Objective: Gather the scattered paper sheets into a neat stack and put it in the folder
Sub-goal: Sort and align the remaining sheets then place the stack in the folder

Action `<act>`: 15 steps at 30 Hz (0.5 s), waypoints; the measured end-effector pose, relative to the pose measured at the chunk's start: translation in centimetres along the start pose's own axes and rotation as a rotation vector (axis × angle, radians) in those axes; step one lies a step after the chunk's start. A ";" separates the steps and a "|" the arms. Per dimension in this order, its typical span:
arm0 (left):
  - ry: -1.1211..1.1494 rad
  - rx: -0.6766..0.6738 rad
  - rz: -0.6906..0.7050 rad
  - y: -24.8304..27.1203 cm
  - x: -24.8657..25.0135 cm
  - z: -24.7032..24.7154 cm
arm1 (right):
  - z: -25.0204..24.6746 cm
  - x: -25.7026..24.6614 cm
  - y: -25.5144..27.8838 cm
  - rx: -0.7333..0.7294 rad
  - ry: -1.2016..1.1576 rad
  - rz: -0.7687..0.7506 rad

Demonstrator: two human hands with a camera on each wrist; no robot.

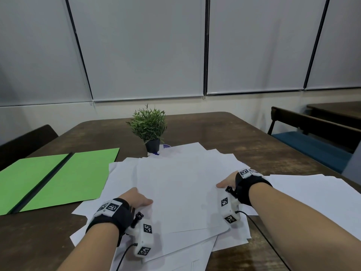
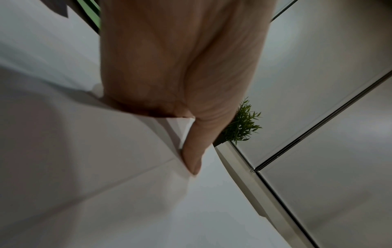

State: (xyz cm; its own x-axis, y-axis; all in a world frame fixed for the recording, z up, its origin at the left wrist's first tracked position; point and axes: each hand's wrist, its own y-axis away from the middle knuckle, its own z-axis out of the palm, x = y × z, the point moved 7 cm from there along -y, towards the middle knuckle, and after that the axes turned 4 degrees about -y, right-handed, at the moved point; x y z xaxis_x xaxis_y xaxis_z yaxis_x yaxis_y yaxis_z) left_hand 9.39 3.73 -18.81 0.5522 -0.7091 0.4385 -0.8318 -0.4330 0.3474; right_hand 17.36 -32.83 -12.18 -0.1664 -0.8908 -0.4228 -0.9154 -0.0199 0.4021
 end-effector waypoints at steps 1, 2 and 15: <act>0.000 0.000 0.006 -0.2 -0.1 0.1 | -0.2 0.0 0.1 0.020 -0.024 -0.009; -0.005 -0.004 0.003 -0.2 -0.1 0.1 | -0.2 0.2 0.2 0.024 -0.022 0.001; 0.016 -0.009 0.002 0.0 -0.3 0.1 | -5.7 -1.0 -0.4 0.340 -0.299 -0.028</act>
State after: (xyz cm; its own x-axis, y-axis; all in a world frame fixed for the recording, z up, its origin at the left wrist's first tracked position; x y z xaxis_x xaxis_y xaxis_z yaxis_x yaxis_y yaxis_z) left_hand 9.27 3.86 -19.01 0.5511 -0.7009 0.4528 -0.8326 -0.4264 0.3534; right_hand 19.99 -34.55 -7.30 -0.1930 -0.7209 -0.6656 -0.9811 0.1530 0.1188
